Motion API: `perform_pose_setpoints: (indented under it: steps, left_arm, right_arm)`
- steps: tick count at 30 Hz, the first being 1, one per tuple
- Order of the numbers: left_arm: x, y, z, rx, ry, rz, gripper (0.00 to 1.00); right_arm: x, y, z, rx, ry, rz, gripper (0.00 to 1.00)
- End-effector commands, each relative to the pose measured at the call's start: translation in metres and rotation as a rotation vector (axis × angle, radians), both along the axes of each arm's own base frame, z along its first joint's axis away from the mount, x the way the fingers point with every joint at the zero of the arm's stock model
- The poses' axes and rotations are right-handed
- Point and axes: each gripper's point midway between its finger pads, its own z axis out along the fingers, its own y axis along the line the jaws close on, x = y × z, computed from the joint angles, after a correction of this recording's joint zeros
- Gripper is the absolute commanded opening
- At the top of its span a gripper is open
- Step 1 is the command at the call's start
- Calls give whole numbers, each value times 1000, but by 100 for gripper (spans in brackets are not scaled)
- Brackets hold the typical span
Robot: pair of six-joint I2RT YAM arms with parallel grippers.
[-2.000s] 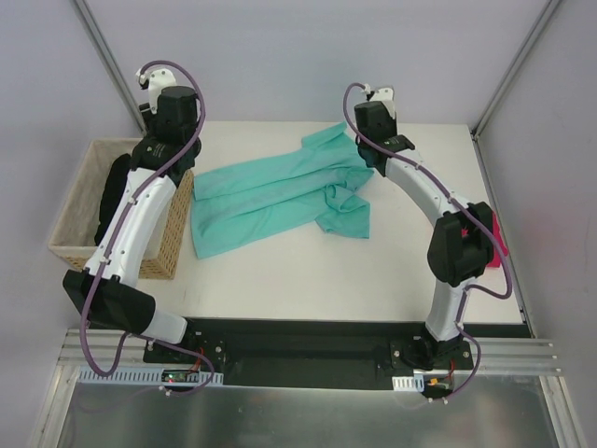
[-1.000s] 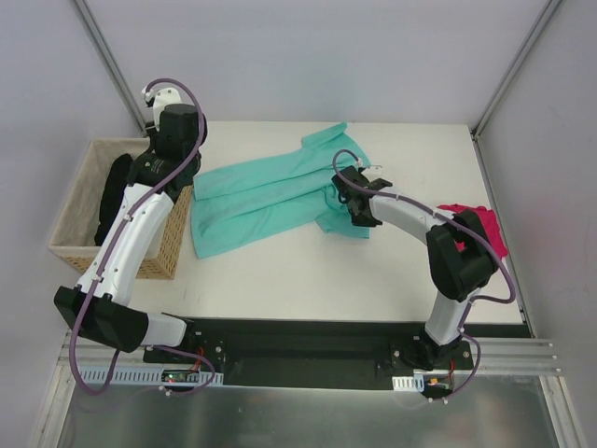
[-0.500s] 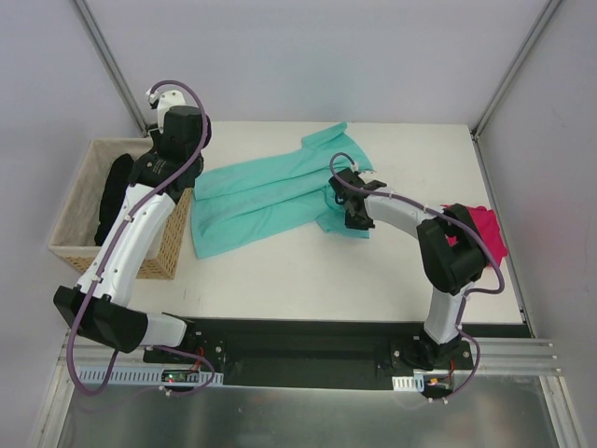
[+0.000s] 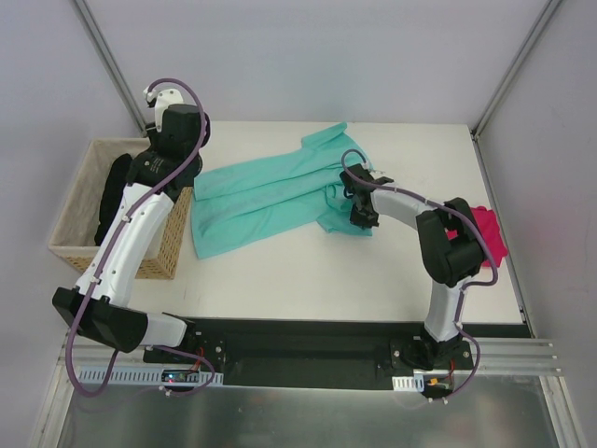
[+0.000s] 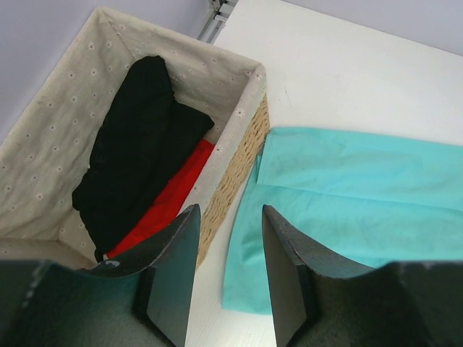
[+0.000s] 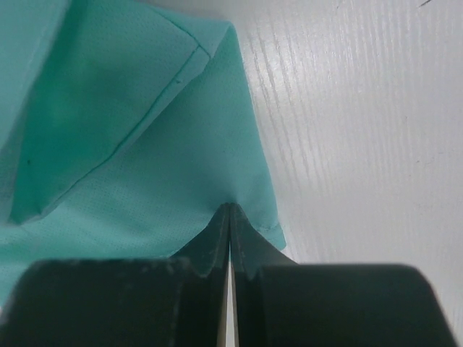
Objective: Fold and stack the t-shirts
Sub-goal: Flatten out the tshirt
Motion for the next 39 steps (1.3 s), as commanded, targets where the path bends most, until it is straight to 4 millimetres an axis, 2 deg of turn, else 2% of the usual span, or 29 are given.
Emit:
perform_pose_setpoints:
  steps: [1, 11, 24, 39]
  left_arm:
    - [2, -4, 12, -7, -20, 0, 39]
    - [6, -14, 9, -17, -12, -23, 39]
    - [-5, -17, 1, -37, -12, -30, 38]
    - [-15, -15, -8, -57, -6, -25, 38]
  right_arm:
    - [-5, 2, 3, 39, 0, -56, 1]
    - [-37, -21, 4, 1, 15, -122, 1]
    - [-83, -49, 3, -40, 63, -210, 1]
    - [-136, -39, 10, -99, 137, -200, 1]
